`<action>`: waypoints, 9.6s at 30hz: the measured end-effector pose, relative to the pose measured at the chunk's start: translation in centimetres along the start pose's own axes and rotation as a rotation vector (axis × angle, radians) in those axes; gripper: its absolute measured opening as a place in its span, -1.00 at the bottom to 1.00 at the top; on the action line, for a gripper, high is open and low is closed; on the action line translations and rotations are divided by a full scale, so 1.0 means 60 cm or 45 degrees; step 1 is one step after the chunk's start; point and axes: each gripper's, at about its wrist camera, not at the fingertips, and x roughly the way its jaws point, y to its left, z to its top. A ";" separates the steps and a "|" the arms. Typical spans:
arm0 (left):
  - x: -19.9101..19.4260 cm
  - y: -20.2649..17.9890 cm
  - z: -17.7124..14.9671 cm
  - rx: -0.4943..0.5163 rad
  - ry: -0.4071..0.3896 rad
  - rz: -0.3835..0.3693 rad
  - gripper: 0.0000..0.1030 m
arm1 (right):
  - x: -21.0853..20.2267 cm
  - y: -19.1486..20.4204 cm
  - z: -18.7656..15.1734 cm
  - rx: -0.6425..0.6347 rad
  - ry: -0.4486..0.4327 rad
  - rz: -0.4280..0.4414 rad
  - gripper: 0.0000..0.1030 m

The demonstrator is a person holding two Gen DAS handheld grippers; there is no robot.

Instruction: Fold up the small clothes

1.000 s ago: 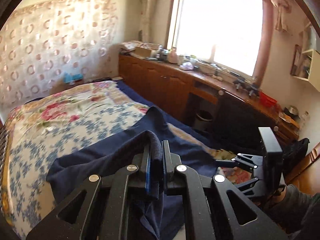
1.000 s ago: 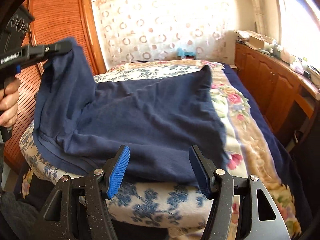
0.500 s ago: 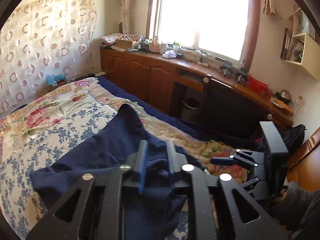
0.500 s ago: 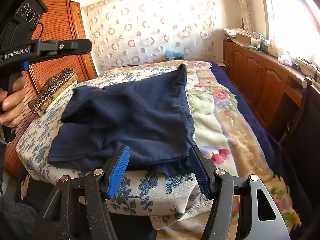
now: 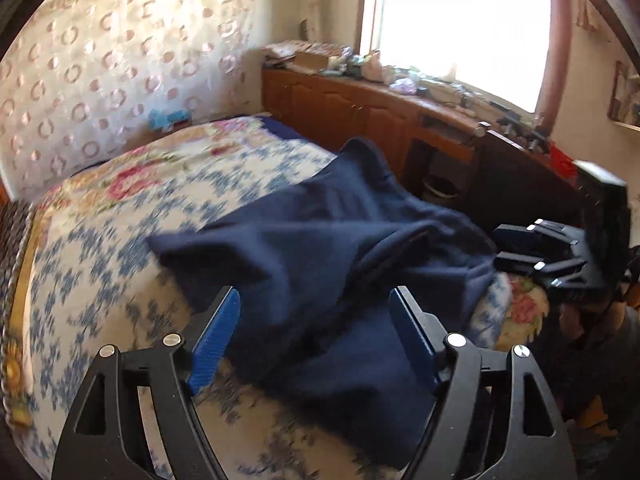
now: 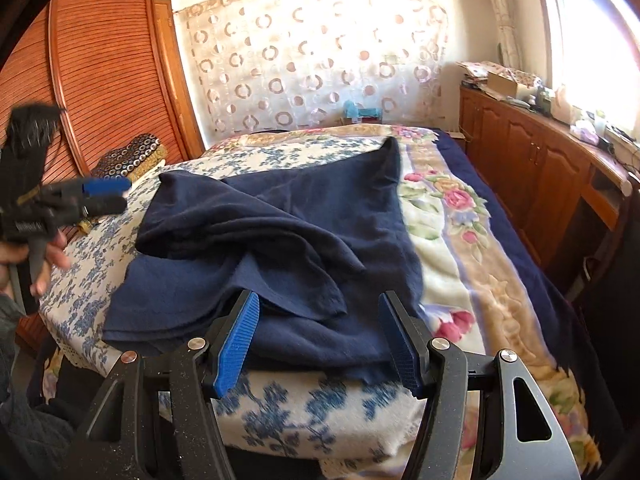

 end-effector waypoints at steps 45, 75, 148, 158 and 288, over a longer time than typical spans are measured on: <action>0.032 0.137 -0.139 -0.104 0.188 0.231 0.56 | 0.222 0.185 0.180 -0.607 0.179 0.239 -0.80; 0.035 0.028 -0.083 -0.098 0.069 0.011 0.56 | 0.202 -0.015 0.146 -0.148 0.319 0.041 -0.04; 0.213 0.161 0.078 -0.252 0.075 0.185 0.43 | 0.254 -0.076 0.285 -0.117 0.077 -0.382 -0.93; 0.250 0.173 0.106 -0.276 0.116 0.014 -0.16 | 0.289 -0.088 0.310 -0.160 0.092 -0.341 -0.93; 0.080 0.151 0.103 -0.238 -0.103 0.027 0.52 | 0.301 -0.023 0.326 -0.186 0.082 -0.213 0.04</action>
